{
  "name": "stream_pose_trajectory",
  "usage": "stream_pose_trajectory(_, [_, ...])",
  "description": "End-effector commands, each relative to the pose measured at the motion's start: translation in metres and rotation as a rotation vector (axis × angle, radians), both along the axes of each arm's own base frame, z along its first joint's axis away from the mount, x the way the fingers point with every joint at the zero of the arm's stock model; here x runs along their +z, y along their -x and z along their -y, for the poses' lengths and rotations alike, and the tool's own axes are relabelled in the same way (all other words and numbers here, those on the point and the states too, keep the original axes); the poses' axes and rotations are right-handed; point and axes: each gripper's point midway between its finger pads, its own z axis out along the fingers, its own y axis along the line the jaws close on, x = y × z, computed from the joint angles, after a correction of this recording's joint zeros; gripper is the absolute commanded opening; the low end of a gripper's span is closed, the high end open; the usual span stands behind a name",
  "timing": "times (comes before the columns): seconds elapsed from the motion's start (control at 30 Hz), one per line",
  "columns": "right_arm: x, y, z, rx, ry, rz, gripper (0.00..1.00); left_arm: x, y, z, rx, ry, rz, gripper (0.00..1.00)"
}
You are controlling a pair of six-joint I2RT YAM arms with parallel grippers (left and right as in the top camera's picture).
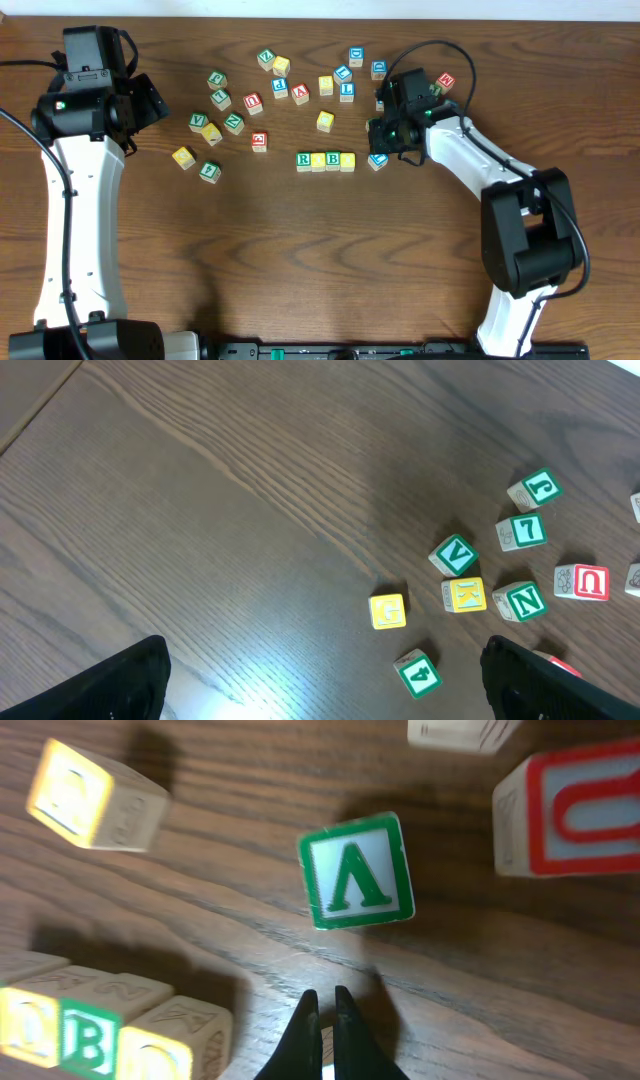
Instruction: Spell out ROBOT
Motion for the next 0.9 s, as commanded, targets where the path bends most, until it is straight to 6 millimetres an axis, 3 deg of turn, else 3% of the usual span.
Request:
stream_pose_trajectory(0.0, [0.000, 0.001, -0.004, 0.001, -0.004, -0.007, 0.01, -0.001, 0.004, -0.004, 0.014, -0.014, -0.005, 0.97])
stream_pose_trajectory(0.27, [-0.008, 0.013, 0.009, -0.017, 0.056, -0.063, 0.02, -0.001, 0.004, -0.004, 0.014, -0.014, -0.005, 0.98])
stream_pose_trajectory(0.67, [-0.019, 0.053, 0.024, -0.054, 0.113, -0.242, 0.01, -0.001, 0.004, -0.004, 0.014, -0.014, -0.005, 0.97])
stream_pose_trajectory(0.87, [-0.011, 0.070, 0.028, -0.049, 0.131, -0.312, 0.01, -0.001, 0.004, -0.004, 0.014, -0.014, -0.005, 0.98])
